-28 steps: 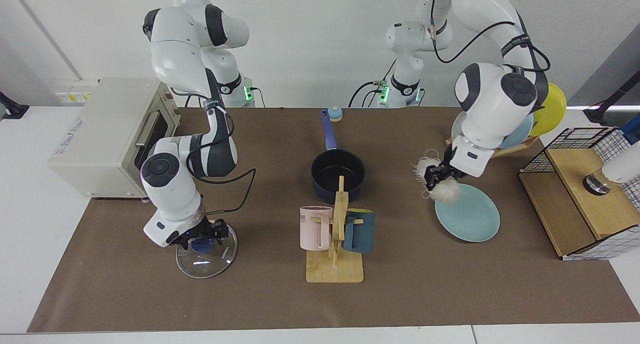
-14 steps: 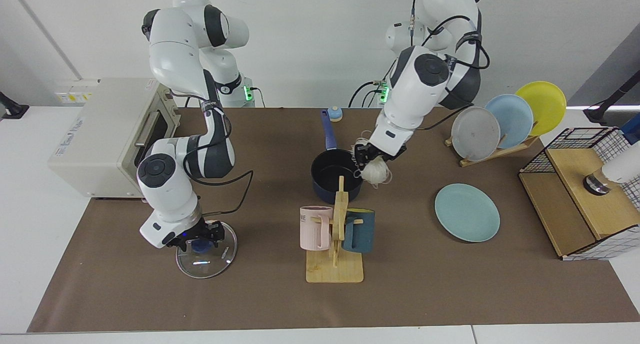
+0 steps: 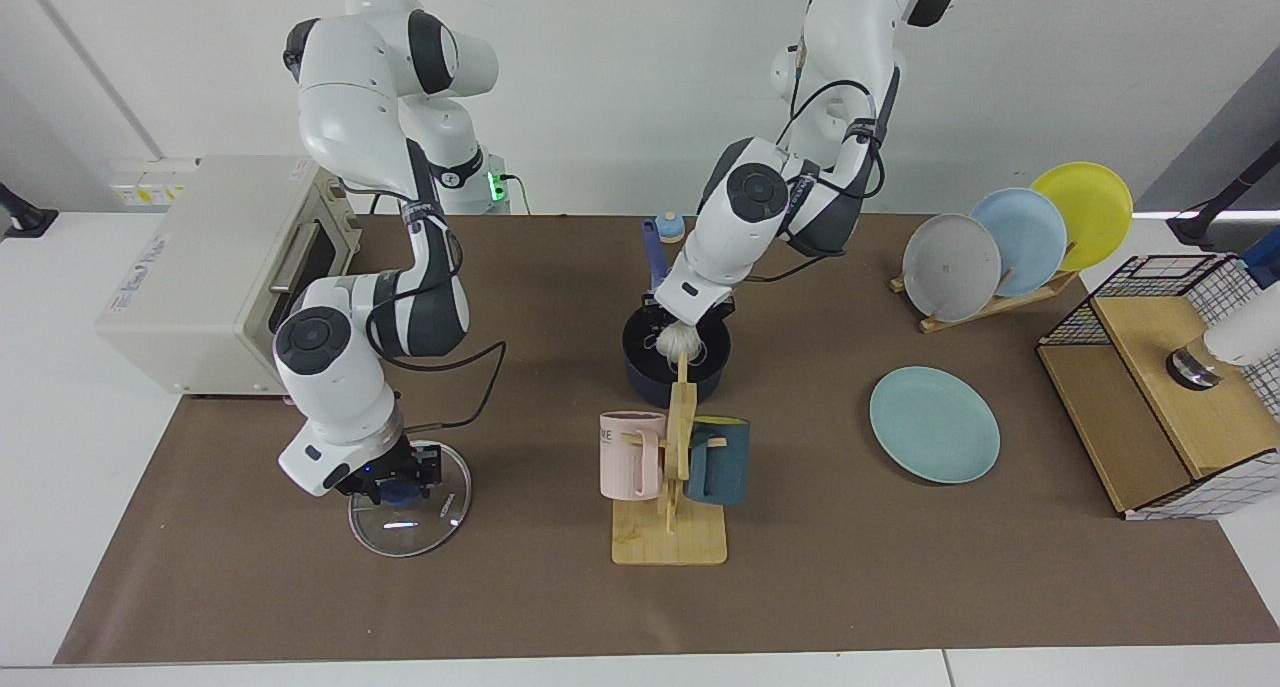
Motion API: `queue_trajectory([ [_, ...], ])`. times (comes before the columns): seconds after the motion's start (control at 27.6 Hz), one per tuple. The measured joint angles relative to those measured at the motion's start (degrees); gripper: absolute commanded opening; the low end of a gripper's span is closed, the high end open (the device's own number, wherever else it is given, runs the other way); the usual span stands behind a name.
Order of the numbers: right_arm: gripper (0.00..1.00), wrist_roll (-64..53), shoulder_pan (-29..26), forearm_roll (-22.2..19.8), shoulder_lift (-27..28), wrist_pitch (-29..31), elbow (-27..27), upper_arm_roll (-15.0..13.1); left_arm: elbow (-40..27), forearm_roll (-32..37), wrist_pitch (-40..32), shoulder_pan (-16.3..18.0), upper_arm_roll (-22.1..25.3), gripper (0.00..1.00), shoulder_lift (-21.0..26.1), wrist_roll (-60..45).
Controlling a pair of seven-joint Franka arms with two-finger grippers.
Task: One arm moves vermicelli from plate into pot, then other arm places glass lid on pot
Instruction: 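Carry the vermicelli with the left gripper and drop it into the pot, then withdraw the left gripper while the right gripper lifts the glass lid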
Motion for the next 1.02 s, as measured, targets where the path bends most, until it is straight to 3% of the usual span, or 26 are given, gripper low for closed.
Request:
queue_trajectory([
  [0.11,0.00,0.00,0.02,0.02,-0.27,0.19,0.18,0.09,-1.03,0.00,2.07,0.01,0.09,0.00,0.08,0.00],
  [0.15,0.00,0.00,0.02,0.02,-0.47,0.23,0.30,0.11,-1.27,0.00,2.67,0.02,0.10,0.05,0.08,0.00],
  [0.22,0.00,0.07,0.02,0.02,-1.15,0.23,0.54,0.10,-1.66,0.00,3.73,0.01,0.10,0.65,0.08,0.00],
  [0.25,0.00,0.12,0.02,0.02,-1.58,0.23,0.57,0.10,-1.79,0.00,4.06,0.01,0.10,0.81,0.08,0.00],
  [0.33,0.00,0.16,0.02,0.01,-2.58,0.15,0.54,0.09,-1.92,0.08,4.37,0.01,0.11,1.00,0.08,0.03],
  [0.76,0.00,0.20,0.01,0.01,-11.19,-3.33,-3.19,0.05,-1.02,4.62,3.91,0.10,0.45,1.00,-0.45,0.02],
  [1.02,0.00,0.30,0.08,0.12,-17.12,-6.97,-6.41,0.17,6.70,5.04,-7.60,0.24,2.81,1.00,-3.16,0.03],
])
